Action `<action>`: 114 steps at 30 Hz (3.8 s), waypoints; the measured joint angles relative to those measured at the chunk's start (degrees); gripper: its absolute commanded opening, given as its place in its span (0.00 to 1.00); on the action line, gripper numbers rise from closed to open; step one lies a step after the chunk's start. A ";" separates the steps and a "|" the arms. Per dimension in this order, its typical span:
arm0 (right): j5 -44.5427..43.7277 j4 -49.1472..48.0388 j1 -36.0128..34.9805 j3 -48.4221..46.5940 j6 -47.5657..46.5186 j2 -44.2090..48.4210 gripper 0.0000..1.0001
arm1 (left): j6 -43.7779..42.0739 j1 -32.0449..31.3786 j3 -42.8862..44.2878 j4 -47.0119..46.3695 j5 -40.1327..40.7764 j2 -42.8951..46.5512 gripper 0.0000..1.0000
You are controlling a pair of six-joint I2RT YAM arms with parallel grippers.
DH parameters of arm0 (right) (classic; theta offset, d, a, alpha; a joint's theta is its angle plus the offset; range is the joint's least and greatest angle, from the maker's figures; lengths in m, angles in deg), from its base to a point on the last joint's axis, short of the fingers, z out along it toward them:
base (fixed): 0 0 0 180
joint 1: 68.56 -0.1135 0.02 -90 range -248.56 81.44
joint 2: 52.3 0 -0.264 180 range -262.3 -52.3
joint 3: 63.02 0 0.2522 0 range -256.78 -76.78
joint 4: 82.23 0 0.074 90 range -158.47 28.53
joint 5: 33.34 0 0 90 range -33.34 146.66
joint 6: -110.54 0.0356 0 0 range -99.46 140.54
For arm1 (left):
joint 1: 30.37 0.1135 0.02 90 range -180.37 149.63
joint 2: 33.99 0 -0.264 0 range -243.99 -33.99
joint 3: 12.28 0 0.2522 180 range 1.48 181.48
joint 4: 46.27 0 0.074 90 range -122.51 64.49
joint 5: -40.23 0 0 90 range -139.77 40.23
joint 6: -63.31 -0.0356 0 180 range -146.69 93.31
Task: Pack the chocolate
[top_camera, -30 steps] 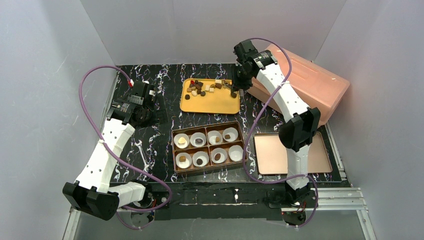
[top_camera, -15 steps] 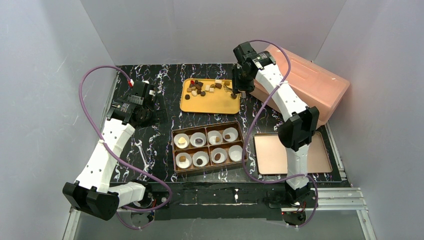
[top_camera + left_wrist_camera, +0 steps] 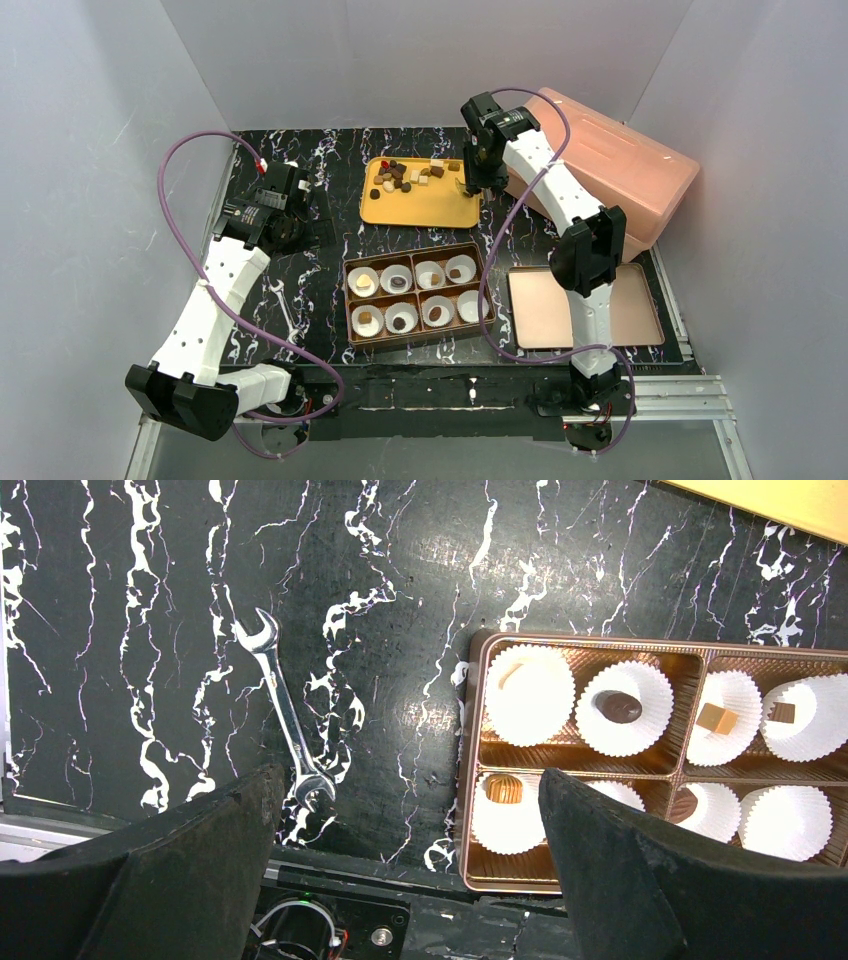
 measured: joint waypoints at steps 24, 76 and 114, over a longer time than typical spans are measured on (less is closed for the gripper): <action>2.73 -1.46 1.14 2.05 -0.02 -1.20 0.40 | 0.00 0.00 -0.02 0.00 -0.02 0.00 1.00; 21.38 11.17 -3.43 33.42 2.08 44.87 0.35 | 1.31 0.26 0.44 0.15 1.27 -6.62 1.00; 19.02 9.90 -7.96 49.72 6.21 51.25 0.46 | 0.96 0.26 1.57 0.46 1.27 -7.93 0.99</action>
